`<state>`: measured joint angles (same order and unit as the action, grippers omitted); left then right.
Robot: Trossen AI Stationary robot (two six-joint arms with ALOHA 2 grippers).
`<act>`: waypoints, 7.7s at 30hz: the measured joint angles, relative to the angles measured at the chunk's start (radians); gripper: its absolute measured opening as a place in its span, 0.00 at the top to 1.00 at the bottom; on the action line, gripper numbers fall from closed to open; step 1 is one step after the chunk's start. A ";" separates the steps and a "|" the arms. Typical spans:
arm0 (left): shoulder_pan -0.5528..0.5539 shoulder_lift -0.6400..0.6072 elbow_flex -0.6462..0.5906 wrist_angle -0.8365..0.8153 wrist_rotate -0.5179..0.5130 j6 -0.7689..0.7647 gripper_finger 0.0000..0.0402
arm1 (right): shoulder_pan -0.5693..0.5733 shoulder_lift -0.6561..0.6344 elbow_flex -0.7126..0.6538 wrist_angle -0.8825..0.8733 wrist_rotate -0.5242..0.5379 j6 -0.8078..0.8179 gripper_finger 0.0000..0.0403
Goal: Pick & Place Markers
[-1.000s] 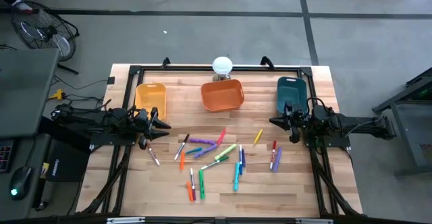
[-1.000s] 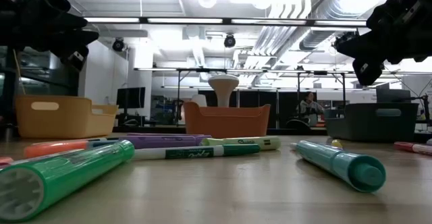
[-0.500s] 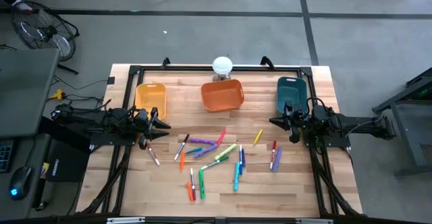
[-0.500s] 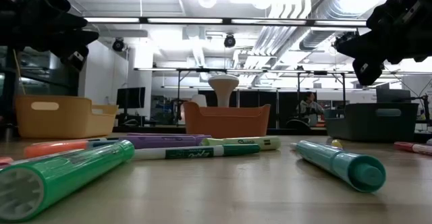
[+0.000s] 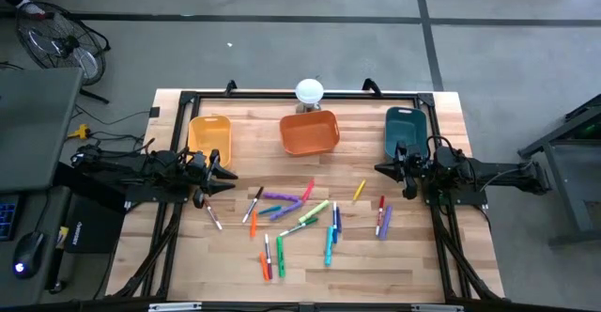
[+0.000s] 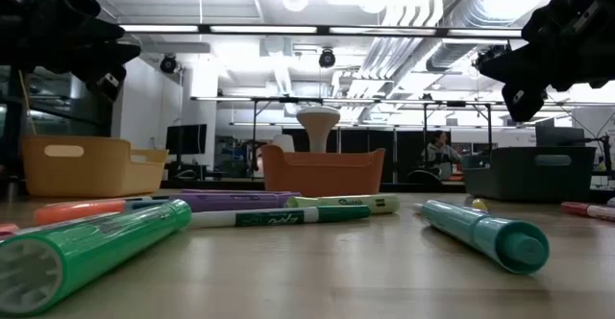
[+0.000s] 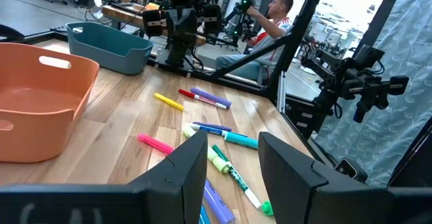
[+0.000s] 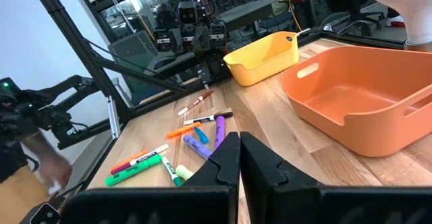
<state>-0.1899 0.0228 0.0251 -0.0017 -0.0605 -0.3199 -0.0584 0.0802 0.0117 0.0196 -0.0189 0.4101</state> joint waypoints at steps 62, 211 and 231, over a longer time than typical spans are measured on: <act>0.000 0.000 0.000 0.000 0.000 0.000 0.67 | 0.000 0.036 0.020 -0.014 0.017 0.033 1.00; 0.000 0.000 0.000 0.000 0.000 0.000 0.67 | -0.024 1.374 0.831 -0.729 0.033 -0.948 0.93; 0.000 0.000 0.000 0.000 0.000 0.000 0.67 | -0.172 1.190 0.920 -0.932 0.025 -0.226 0.93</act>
<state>-0.1898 0.0231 0.0253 -0.0017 -0.0605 -0.3200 -0.2309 1.2698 0.9321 -0.9119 0.0059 0.1846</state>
